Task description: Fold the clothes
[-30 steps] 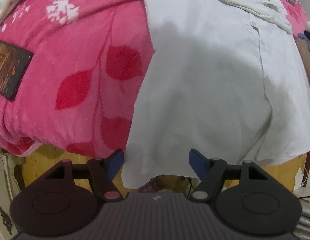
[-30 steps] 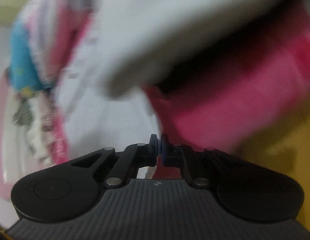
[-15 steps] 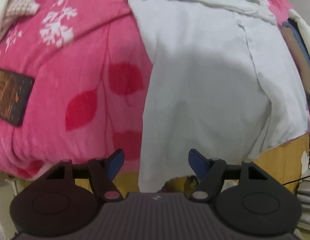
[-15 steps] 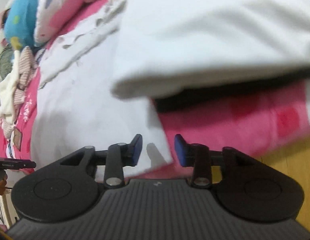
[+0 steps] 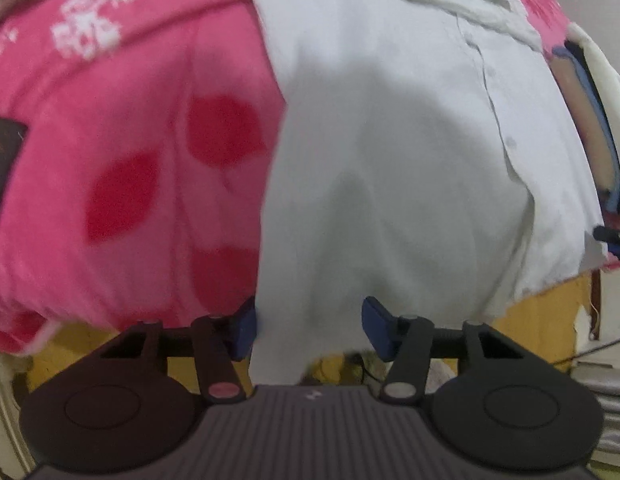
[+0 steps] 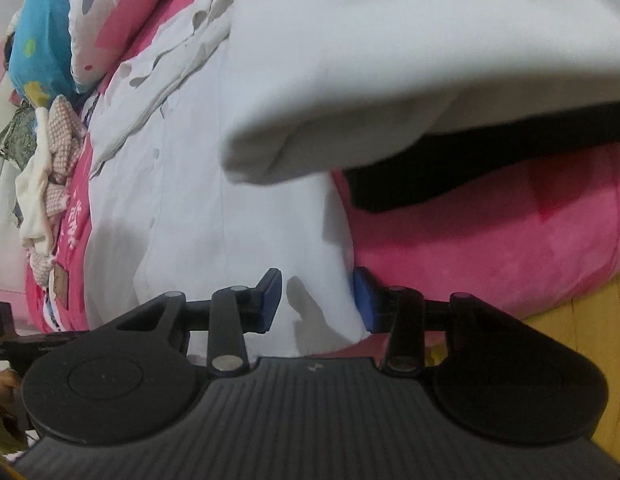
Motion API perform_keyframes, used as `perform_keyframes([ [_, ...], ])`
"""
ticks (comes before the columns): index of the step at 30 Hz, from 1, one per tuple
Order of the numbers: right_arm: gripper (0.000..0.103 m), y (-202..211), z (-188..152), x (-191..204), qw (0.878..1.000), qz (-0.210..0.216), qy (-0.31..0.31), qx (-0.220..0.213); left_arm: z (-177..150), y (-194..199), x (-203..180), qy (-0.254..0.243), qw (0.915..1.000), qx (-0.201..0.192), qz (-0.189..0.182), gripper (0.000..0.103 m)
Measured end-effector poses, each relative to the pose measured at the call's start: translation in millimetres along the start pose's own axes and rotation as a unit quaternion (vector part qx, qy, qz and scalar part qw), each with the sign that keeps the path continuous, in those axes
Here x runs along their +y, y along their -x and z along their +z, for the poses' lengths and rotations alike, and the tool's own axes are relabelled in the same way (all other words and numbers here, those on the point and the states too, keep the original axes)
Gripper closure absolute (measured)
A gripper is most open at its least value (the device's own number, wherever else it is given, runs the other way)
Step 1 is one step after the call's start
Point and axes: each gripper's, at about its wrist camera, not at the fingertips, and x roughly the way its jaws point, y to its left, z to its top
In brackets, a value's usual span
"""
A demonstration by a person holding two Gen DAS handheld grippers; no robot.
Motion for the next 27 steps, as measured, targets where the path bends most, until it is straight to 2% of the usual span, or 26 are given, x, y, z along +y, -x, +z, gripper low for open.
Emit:
perform_keyframes([
  [3, 0.072, -1, 1, -3, 1.000, 0.000, -0.002, 0.011, -3, -10, 0, 0.010, 0.9999, 0.004, 0.000, 0.057],
  [4, 0.080, -2, 1, -4, 1.000, -0.002, -0.001, 0.017, -3, -13, 0, 0.014, 0.9999, 0.006, 0.000, 0.065],
  [5, 0.093, -4, 2, -3, 1.000, -0.004, 0.001, 0.022, -4, -11, 0, 0.013, 0.9999, 0.006, -0.007, 0.073],
  [6, 0.098, -5, 4, -2, 1.000, -0.004, 0.003, 0.028, -4, -9, 0, 0.011, 0.9998, 0.006, -0.015, 0.082],
  [7, 0.100, -5, 4, -1, 0.999, 0.000, 0.005, 0.032, -5, -7, -1, 0.010, 0.9996, 0.006, -0.024, 0.097],
  [11, 0.102, 5, 3, 11, 0.999, 0.029, 0.014, 0.037, -7, 3, -2, 0.003, 0.9983, 0.007, -0.057, 0.101],
  [15, 0.102, 21, 5, 31, 0.998, 0.064, 0.007, 0.027, 4, 37, -3, 0.035, 0.9918, -0.014, -0.122, 0.101],
  [22, 0.102, 55, 39, 67, 0.992, 0.122, -0.016, -0.019, 54, 93, 4, 0.101, 0.9683, -0.091, -0.210, 0.101],
  [25, 0.102, 62, 67, 83, 0.989, 0.143, -0.011, -0.038, 59, 122, -1, 0.122, 0.9568, -0.128, -0.231, 0.101],
  [26, 0.102, 63, 77, 88, 0.988, 0.148, -0.008, -0.044, 66, 121, -5, 0.126, 0.9532, -0.138, -0.237, 0.101],
  [27, 0.102, 62, 89, 94, 0.987, 0.154, -0.005, -0.049, 90, 125, -9, 0.128, 0.9510, -0.148, -0.239, 0.101],
])
